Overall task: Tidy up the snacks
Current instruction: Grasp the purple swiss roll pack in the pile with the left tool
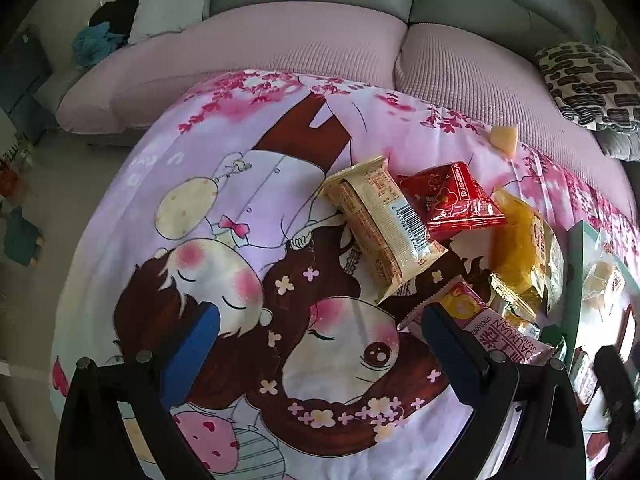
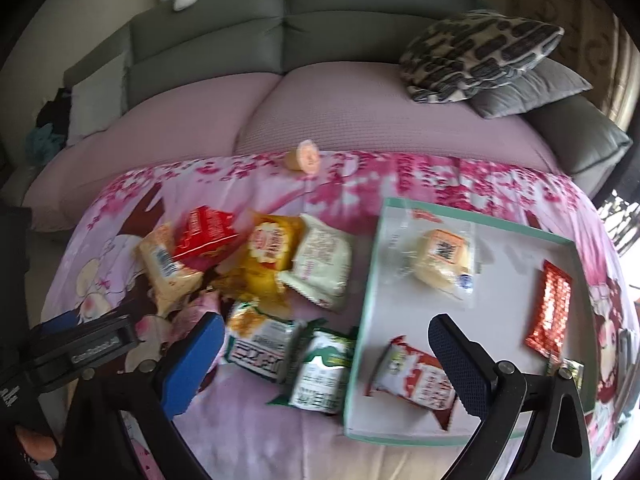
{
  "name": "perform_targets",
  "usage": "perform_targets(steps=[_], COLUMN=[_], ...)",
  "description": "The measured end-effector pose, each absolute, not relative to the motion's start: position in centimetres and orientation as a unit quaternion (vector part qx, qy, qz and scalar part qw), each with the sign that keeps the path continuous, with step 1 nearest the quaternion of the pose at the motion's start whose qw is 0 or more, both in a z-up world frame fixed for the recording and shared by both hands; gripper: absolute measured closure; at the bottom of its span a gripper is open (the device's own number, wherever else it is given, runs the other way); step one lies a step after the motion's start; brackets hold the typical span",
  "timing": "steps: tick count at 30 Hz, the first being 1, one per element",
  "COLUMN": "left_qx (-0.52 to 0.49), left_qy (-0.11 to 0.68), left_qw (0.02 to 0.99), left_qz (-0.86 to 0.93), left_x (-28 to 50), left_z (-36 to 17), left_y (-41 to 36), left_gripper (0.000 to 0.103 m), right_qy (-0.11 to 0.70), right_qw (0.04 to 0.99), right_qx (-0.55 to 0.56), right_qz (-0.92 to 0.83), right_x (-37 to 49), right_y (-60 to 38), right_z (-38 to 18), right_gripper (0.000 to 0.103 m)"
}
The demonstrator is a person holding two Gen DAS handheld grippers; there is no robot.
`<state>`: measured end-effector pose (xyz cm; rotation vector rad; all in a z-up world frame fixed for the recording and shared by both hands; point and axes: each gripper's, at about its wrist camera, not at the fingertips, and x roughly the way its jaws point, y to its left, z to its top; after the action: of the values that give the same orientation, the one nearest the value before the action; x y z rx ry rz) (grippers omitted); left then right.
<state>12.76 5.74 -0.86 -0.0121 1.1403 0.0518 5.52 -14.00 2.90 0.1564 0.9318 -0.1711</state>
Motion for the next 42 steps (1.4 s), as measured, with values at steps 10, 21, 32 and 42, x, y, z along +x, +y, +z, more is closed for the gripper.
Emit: perform_targets(steps=[10,21,32,42], left_qx=[-0.076,-0.070,-0.038,-0.028], left_qy=[0.570,0.600,0.602,0.598], left_qw=[0.816,0.795,0.797,0.801], left_qz=[-0.050,-0.055,-0.030,-0.024], left_x=[13.6,14.3,13.9,12.1], left_z=[-2.0,-4.3,-5.6,-6.2], left_y=[2.5,-0.2,-0.1,0.5], left_gripper=[0.003,0.003,0.002,0.002], right_qy=[0.469,0.475,0.477,0.483], right_qw=[0.871,0.863,0.858,0.854], right_qx=[0.089,0.110,0.122,0.123], right_qz=[-0.117,-0.132,-0.145,-0.148], right_x=[5.0,3.8,2.6,2.2], right_y=[-16.2,-18.4,-21.0,-21.8], right_z=[0.6,-0.5,-0.9,-1.5], right_gripper=[0.000,0.000,0.000,0.000])
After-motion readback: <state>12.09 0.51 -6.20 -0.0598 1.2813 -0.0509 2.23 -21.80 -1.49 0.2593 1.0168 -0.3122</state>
